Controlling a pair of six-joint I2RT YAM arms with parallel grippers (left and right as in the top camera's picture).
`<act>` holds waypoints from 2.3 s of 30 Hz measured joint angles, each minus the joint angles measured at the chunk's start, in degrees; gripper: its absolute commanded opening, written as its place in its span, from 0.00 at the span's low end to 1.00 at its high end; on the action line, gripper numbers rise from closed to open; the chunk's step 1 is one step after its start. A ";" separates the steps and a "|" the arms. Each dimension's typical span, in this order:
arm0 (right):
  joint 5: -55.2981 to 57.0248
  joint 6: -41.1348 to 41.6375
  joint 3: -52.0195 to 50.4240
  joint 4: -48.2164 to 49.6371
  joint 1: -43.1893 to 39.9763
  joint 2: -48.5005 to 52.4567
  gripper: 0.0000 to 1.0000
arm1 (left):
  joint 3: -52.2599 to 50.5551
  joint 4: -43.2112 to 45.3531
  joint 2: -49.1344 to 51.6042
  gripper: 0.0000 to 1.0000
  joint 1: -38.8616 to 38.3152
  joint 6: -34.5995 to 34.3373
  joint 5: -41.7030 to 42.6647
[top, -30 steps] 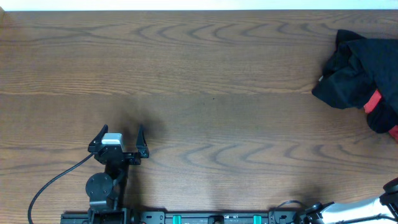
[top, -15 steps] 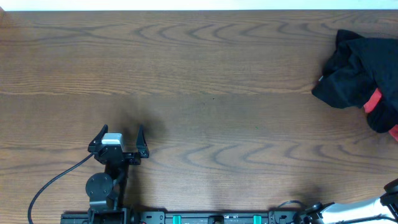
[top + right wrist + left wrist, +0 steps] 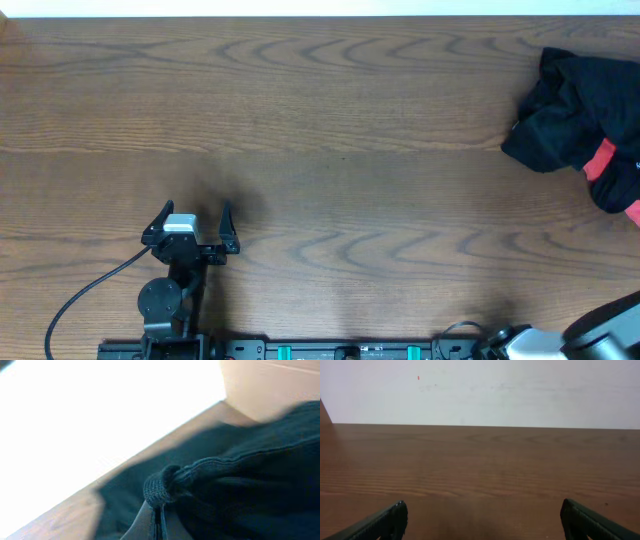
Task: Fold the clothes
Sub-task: 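Reach the right gripper toward the black pants pile and grasp them, then pull the black pants leftward onto the table center with the right gripper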
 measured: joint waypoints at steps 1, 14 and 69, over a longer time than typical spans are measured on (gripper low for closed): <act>-0.13 0.42 0.00 0.07 2.23 -1.07 0.01 | 0.00 0.00 0.00 0.98 0.00 -0.02 0.00; 5.16 2.89 0.02 0.83 36.68 -4.50 0.01 | 0.00 0.00 0.00 0.98 0.00 -0.02 0.00; 19.41 4.37 6.75 -16.31 76.37 3.26 0.93 | 0.00 0.00 0.00 0.98 0.00 -0.02 0.00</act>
